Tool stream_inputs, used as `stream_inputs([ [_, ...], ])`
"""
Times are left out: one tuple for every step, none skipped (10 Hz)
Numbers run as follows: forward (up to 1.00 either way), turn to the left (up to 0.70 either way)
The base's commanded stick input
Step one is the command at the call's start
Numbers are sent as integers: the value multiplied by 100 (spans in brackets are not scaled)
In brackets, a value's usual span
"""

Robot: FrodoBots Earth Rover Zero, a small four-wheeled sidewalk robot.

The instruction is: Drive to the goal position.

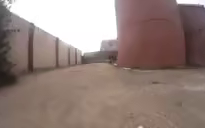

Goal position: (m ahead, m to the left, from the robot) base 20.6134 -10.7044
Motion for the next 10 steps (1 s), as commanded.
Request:
stream_inputs([
  [100,0],
  [100,0],
  [100,0],
  [100,0],
  [100,-6],
  [100,-25],
  [100,-9],
  [100,0],
  [100,0],
  [100,0],
])
